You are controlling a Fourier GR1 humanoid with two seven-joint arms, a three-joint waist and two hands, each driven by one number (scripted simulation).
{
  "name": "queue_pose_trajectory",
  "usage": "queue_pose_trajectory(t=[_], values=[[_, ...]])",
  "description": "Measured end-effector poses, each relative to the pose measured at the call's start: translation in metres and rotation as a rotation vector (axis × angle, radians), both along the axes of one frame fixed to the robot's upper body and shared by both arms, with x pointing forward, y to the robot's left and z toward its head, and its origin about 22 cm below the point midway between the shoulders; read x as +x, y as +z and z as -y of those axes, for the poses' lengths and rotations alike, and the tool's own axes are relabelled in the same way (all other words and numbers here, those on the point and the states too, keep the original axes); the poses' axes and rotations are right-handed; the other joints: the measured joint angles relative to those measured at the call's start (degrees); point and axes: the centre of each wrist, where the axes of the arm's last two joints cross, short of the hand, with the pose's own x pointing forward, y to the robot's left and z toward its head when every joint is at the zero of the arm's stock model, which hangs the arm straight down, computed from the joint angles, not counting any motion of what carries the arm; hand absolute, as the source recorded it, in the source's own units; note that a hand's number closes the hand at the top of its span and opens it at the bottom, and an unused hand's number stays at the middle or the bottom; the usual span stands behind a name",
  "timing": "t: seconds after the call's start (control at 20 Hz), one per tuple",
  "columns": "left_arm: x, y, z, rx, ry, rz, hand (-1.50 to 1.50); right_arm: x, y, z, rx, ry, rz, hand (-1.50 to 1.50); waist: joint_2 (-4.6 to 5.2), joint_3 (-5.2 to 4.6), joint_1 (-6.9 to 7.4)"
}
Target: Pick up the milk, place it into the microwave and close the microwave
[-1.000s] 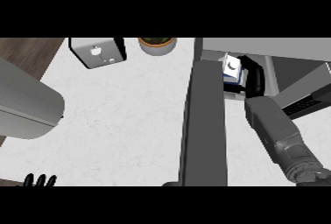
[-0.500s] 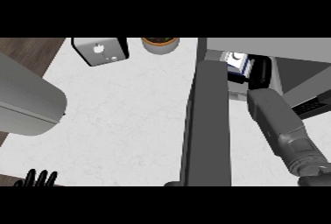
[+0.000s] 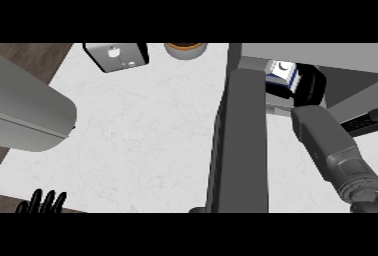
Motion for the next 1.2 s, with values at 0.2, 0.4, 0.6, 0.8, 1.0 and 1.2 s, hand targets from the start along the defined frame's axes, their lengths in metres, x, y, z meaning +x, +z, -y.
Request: queue_pose_trajectory(t=[0.2,0.4,0.6,0.8,1.0,1.2], values=[[0.004,0.002,-0.001,0.012,-0.011,0.011,-1.5,-0.021,-0.024,0.025,-0.086,-0.182,-0.135,-1.5,0.71,-0.19,0.9],[0.009,0.002,-0.002,0.023,-0.026,0.014,-1.5,-0.025,-0.03,0.023,-0.153,-0.213,-0.183,-1.5,0.68,-0.04,2.09],[0.012,-0.001,0.0,0.027,-0.032,0.008,-1.5,-0.012,-0.02,-0.005,-0.21,-0.036,-0.163,-1.5,0.14,0.26,2.41],[0.016,-0.004,0.003,0.02,-0.032,0.007,-1.5,-0.005,-0.014,-0.026,-0.214,0.085,-0.167,-1.5,0.01,0.38,2.28],[0.02,-0.005,0.002,0.026,-0.023,0.016,-1.5,-0.001,-0.011,-0.043,-0.194,0.174,-0.177,-1.5,-0.11,0.43,2.06],[0.023,-0.005,0.001,0.03,-0.025,0.023,-1.5,0.0,-0.011,-0.06,-0.143,0.251,-0.191,-1.5,-0.25,0.47,1.62]])
